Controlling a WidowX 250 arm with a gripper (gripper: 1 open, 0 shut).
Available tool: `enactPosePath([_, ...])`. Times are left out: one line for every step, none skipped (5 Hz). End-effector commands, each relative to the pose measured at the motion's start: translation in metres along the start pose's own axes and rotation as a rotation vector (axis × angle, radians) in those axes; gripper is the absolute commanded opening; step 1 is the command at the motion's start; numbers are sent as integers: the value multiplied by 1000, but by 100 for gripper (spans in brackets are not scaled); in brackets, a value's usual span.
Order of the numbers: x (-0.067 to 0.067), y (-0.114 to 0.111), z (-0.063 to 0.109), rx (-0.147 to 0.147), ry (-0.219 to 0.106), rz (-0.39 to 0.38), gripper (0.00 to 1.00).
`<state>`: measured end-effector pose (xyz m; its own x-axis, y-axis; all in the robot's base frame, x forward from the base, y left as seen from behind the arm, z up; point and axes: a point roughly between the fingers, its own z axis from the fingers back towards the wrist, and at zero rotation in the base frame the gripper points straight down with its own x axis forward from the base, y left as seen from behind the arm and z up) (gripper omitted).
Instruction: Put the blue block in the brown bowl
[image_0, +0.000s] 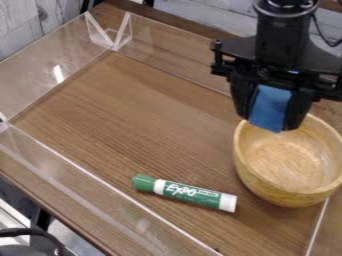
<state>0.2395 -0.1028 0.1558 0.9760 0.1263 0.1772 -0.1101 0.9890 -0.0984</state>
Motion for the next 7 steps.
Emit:
enactPosePath([5, 0, 14, -32, -52, -11, 0])
enactPosePath([5, 2, 15, -33, -56, -21, 0])
enactPosePath([5, 3, 16, -34, -61, -29, 0])
enactPosePath([5, 3, 17, -36, -65, -34, 0])
enactPosePath([5, 3, 18, -37, -69, -39, 0])
enactPosePath([-6, -6, 20, -44, -68, -75, 0])
enactPosePath([-14, -13, 20, -46, -67, -97, 0])
